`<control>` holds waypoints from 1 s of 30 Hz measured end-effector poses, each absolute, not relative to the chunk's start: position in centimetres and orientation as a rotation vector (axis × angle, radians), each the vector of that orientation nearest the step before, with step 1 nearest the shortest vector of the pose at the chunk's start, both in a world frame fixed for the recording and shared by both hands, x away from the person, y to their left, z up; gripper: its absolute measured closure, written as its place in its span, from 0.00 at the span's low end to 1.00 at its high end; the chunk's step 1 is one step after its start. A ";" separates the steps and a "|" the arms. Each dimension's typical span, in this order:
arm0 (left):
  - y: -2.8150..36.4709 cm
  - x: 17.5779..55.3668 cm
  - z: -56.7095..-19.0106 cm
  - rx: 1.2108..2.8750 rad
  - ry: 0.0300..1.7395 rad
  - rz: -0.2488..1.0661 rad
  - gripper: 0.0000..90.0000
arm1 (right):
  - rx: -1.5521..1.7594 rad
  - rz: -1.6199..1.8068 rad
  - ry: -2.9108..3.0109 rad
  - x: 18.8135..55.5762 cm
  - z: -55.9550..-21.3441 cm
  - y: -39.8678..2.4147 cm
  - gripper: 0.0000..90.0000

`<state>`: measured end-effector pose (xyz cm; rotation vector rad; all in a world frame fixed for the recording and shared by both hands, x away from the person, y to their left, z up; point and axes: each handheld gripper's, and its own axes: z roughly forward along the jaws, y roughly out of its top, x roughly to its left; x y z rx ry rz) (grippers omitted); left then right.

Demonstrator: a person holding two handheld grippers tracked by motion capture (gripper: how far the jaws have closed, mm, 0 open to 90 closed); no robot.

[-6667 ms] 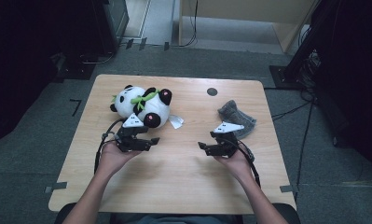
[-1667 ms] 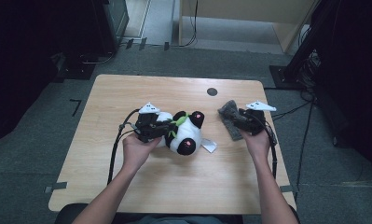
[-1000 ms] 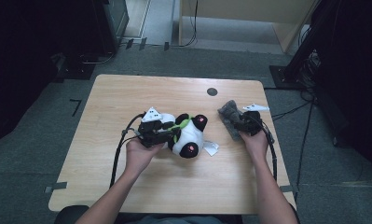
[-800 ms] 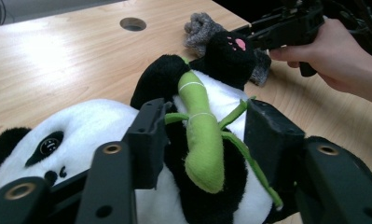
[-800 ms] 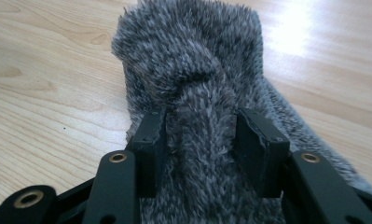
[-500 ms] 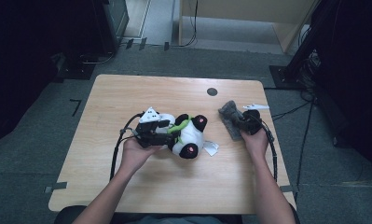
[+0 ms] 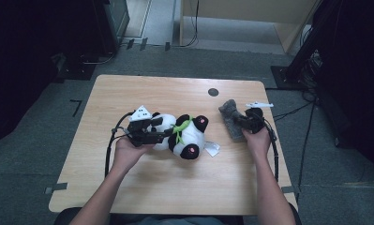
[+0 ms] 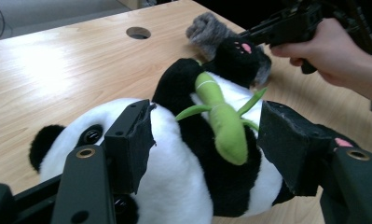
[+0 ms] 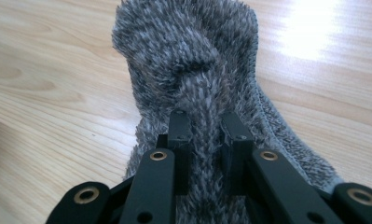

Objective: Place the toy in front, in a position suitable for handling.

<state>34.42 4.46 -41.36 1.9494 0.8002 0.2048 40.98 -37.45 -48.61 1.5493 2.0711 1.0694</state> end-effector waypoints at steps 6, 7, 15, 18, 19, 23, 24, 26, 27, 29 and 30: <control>5.3 34.7 -41.4 1.949 0.806 0.220 0.39 | 1.541 1.120 2.065 40.3 -47.4 -37.2 0.87; 5.5 34.8 -41.4 1.952 0.808 0.223 0.39 | 1.543 1.119 2.067 40.2 -47.2 -37.1 0.88; 7.1 35.3 -41.7 1.963 0.823 0.227 0.39 | 1.520 1.157 2.032 39.2 -45.2 -36.1 0.88; 7.7 35.5 -41.9 1.956 0.829 0.238 0.39 | 1.519 1.148 2.050 38.8 -44.9 -35.7 0.88; 7.9 35.5 -41.9 1.954 0.831 0.238 0.39 | 1.525 1.145 2.054 38.7 -44.8 -35.6 0.88; 8.4 35.7 -42.0 1.957 0.831 0.235 0.38 | 1.522 1.148 2.074 38.3 -44.3 -35.4 0.88; 8.4 35.8 -42.1 1.959 0.828 0.235 0.38 | 1.507 1.145 2.092 38.1 -44.2 -35.3 0.88; 8.5 35.8 -42.2 1.963 0.823 0.241 0.38 | 1.480 1.137 2.126 37.8 -43.9 -35.2 0.88; 8.5 35.8 -42.3 1.975 0.824 0.237 0.38 | 1.467 1.141 2.135 37.6 -43.7 -35.1 0.88; 8.8 35.8 -42.6 1.983 0.821 0.222 0.38 | 1.460 1.158 2.143 37.2 -43.2 -34.9 0.88; 9.0 35.8 -43.0 1.990 0.822 0.213 0.38 | 1.448 1.169 2.143 37.1 -42.9 -34.8 0.88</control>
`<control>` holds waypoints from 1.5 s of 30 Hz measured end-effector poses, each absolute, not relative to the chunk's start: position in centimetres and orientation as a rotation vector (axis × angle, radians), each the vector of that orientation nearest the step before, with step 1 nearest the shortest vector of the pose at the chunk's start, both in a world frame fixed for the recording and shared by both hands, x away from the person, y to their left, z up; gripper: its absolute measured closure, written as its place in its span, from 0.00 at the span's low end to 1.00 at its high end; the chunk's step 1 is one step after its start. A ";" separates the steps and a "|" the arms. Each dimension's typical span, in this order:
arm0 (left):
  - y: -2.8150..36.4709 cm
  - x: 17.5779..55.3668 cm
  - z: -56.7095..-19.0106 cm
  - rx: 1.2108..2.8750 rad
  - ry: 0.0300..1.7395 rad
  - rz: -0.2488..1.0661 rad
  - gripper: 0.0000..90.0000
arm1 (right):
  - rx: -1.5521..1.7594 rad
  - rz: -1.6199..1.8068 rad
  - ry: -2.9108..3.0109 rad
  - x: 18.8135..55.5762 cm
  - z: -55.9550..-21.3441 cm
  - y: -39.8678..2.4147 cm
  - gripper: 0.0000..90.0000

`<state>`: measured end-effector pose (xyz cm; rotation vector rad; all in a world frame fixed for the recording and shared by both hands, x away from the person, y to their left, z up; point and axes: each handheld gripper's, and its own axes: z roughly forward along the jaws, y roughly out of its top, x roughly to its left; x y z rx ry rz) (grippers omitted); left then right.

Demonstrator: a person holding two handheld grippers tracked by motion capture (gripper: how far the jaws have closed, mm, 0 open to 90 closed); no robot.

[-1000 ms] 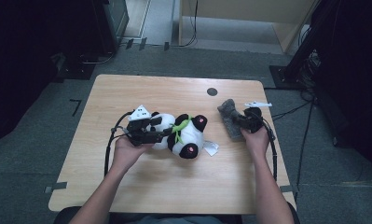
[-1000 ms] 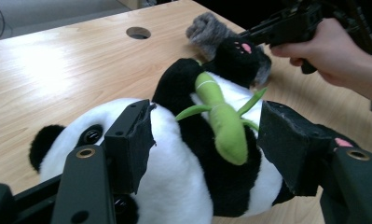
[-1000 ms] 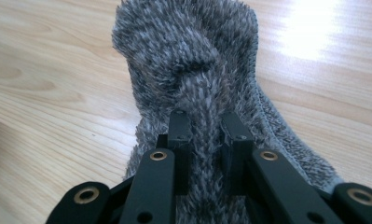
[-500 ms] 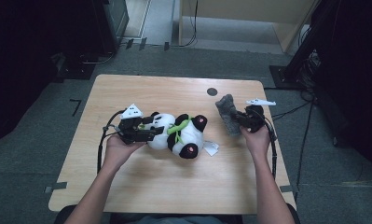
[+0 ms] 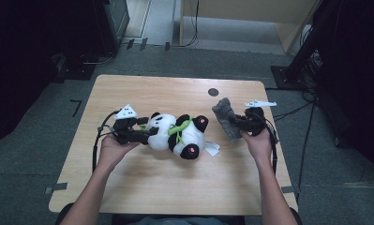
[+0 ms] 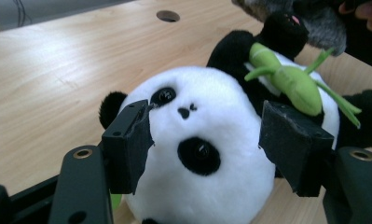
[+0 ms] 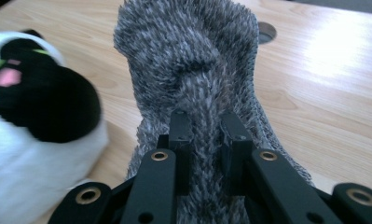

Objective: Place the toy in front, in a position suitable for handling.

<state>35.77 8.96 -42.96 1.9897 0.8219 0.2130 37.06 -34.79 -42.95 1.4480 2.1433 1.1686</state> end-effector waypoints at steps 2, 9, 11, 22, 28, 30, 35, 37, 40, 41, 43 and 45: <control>9.2 35.8 -43.5 1.993 0.828 0.185 0.38 | 1.437 1.173 2.147 36.7 -42.3 -34.4 0.88; 9.2 35.5 -44.6 1.996 0.812 0.181 0.24 | 1.368 1.211 2.150 35.8 -40.2 -33.2 0.87; 9.3 35.6 -44.9 1.997 0.815 0.165 0.20 | 1.344 1.239 2.156 35.6 -39.5 -32.8 0.87; 9.0 36.3 -46.7 2.051 0.757 0.183 0.16 | 1.229 1.294 2.202 34.8 -37.1 -30.4 0.87; 9.1 36.4 -47.2 2.040 0.753 0.161 0.19 | 1.212 1.312 2.224 34.7 -36.8 -29.8 0.87; 9.2 36.2 -47.4 2.032 0.760 0.164 0.26 | 1.212 1.311 2.229 34.8 -36.9 -29.7 0.87; 8.8 35.2 -47.1 2.036 0.821 0.189 0.38 | 1.198 1.310 2.249 34.9 -36.9 -29.0 0.87; 8.6 34.7 -47.1 2.017 0.856 0.185 0.41 | 1.191 1.314 2.255 34.9 -36.7 -28.5 0.87; 8.1 34.0 -46.9 2.003 0.906 0.200 0.44 | 1.169 1.318 2.275 35.1 -36.4 -27.7 0.87; 8.0 33.8 -46.9 2.001 0.915 0.203 0.45 | 1.159 1.316 2.286 35.1 -36.3 -27.3 0.87; 7.7 33.2 -46.8 1.994 0.941 0.216 0.46 | 1.140 1.319 2.300 35.3 -36.0 -26.6 0.87; 7.5 32.7 -46.8 1.988 0.958 0.233 0.47 | 1.129 1.320 2.313 35.5 -35.7 -25.9 0.87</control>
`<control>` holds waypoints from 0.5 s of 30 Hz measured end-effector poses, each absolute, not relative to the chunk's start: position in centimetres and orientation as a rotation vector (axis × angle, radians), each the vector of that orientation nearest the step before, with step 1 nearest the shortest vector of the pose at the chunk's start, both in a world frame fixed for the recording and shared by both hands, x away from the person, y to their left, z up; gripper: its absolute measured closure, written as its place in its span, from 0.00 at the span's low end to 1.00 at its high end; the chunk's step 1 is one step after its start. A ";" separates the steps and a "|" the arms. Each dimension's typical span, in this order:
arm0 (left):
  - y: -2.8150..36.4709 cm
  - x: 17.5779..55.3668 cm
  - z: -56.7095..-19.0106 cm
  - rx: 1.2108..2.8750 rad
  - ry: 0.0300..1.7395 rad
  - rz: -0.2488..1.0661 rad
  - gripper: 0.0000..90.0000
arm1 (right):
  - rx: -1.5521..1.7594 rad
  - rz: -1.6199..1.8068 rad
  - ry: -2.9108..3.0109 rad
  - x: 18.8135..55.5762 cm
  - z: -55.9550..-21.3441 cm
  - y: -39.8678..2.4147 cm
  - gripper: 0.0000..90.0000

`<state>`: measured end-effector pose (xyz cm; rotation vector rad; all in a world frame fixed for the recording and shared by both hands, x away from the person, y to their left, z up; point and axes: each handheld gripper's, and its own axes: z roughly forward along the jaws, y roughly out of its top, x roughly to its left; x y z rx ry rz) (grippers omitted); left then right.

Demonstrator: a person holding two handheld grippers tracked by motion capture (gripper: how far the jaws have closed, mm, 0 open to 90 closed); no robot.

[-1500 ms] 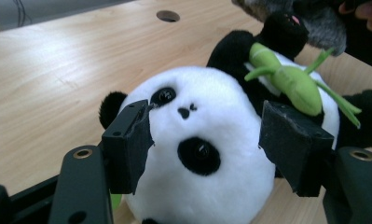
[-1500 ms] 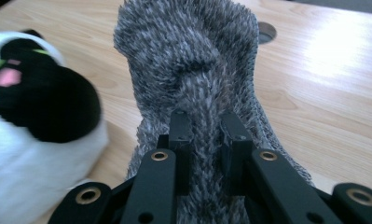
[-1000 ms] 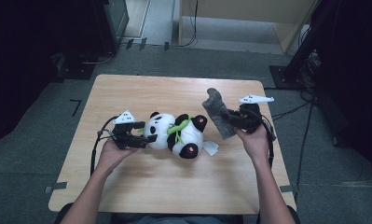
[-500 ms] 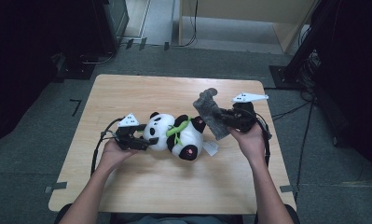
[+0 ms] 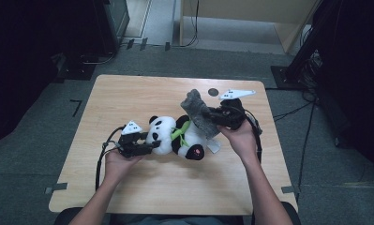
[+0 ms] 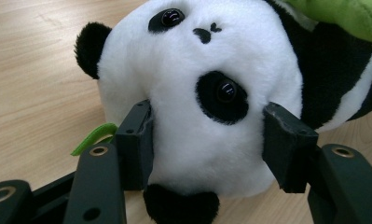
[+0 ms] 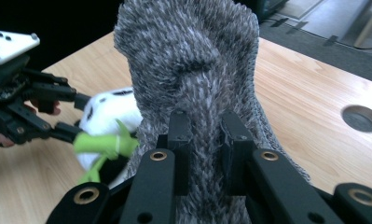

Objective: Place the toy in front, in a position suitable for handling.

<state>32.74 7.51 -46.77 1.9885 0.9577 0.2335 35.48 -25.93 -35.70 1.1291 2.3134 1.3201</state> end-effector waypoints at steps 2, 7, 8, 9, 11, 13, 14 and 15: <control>7.4 32.3 -46.8 1.992 0.960 0.255 0.47 | 1.114 1.325 2.334 35.8 -35.4 -25.0 0.87; 7.2 31.6 -46.9 1.984 0.969 0.284 0.47 | 1.066 1.321 2.394 36.6 -35.0 -22.6 0.87; 7.2 31.5 -46.9 1.984 0.964 0.286 0.47 | 1.063 1.324 2.399 36.7 -35.0 -22.2 0.87; 7.3 31.6 -47.0 1.980 0.964 0.281 0.47 | 1.053 1.327 2.409 36.9 -35.2 -21.6 0.87; 7.4 31.6 -47.1 1.973 0.960 0.281 0.47 | 1.051 1.327 2.427 37.3 -35.5 -20.9 0.87; 7.4 31.6 -47.2 1.963 0.958 0.281 0.46 | 1.044 1.307 2.450 37.8 -35.9 -20.0 0.87; 7.4 31.6 -47.2 1.963 0.955 0.282 0.46 | 1.044 1.299 2.463 38.1 -36.1 -19.6 0.87; 7.5 31.6 -47.3 1.961 0.950 0.281 0.46 | 1.043 1.294 2.472 38.2 -36.2 -19.3 0.87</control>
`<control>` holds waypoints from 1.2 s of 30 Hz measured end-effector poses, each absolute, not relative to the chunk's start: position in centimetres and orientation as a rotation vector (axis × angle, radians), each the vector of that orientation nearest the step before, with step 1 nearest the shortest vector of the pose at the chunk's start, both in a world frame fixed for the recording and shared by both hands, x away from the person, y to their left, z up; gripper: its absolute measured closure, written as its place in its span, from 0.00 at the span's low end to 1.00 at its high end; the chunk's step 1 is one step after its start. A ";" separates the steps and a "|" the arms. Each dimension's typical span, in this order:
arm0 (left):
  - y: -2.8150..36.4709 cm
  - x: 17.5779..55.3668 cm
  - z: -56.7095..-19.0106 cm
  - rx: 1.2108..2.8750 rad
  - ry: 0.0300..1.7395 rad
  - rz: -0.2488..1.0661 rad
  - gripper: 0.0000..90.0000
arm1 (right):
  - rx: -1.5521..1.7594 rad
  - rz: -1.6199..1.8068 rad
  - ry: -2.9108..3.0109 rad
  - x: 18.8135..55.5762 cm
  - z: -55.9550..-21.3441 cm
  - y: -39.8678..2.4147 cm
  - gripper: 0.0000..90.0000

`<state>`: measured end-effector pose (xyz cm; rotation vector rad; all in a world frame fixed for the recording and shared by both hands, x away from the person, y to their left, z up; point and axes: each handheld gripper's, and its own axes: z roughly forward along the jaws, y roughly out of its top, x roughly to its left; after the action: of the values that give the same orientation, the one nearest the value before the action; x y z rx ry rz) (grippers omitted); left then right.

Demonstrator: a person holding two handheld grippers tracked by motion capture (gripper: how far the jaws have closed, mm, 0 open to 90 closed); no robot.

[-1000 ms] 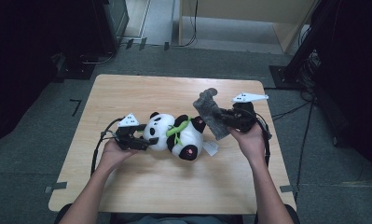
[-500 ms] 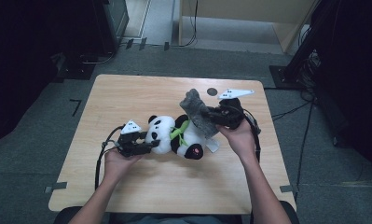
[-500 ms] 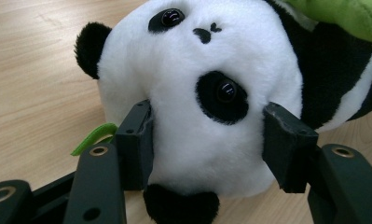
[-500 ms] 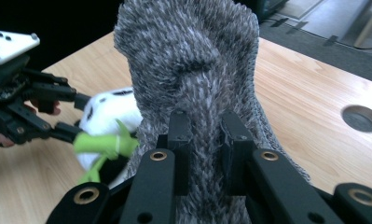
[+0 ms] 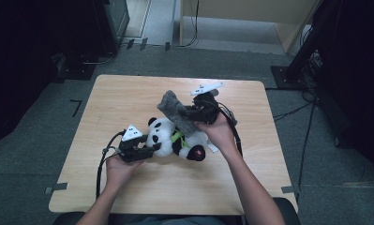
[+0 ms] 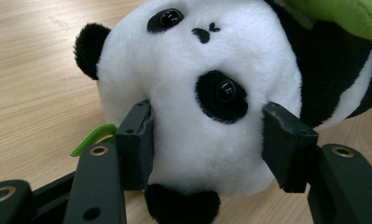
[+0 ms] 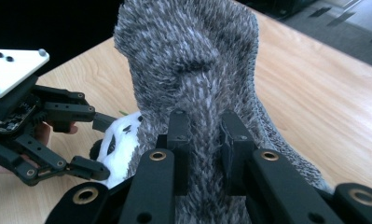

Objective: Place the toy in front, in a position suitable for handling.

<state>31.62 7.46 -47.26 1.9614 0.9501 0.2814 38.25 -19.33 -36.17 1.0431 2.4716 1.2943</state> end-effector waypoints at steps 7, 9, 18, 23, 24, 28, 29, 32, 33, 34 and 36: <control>7.4 31.4 -47.2 1.968 0.942 0.302 0.46 | 0.982 1.311 2.550 39.1 -37.0 -17.0 0.87; 7.3 31.2 -47.3 1.968 0.942 0.317 0.46 | 0.961 1.290 2.571 39.3 -37.3 -16.5 0.87; 7.2 30.6 -47.5 1.964 0.934 0.345 0.47 | 0.931 1.247 2.634 39.8 -38.9 -13.8 0.87; 7.4 30.7 -47.8 1.951 0.945 0.334 0.46 | 0.923 1.217 2.673 40.0 -40.3 -12.8 0.86; 7.4 30.8 -47.8 1.949 0.946 0.334 0.46 | 0.921 1.217 2.673 40.1 -40.4 -12.8 0.86; 7.2 30.8 -47.8 1.949 0.953 0.348 0.47 | 0.910 1.180 2.661 40.3 -40.8 -13.0 0.86; 7.2 30.8 -47.8 1.950 0.956 0.346 0.48 | 0.917 1.177 2.659 40.4 -40.8 -13.1 0.86; 7.3 31.1 -47.7 1.955 0.959 0.330 0.49 | 0.948 1.145 2.642 40.8 -41.0 -13.7 0.86; 7.4 31.2 -47.6 1.951 0.963 0.313 0.49 | 0.963 1.126 2.631 41.0 -41.1 -14.0 0.86; 7.5 31.3 -47.7 1.945 0.964 0.299 0.49 | 0.979 1.114 2.627 41.2 -41.2 -14.3 0.86; 7.6 31.4 -47.7 1.941 0.964 0.290 0.50 | 1.004 1.125 2.627 41.5 -41.5 -15.0 0.87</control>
<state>31.37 7.57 -47.68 1.9410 0.9637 0.2896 41.53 -14.97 -41.47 1.0038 2.6268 1.1250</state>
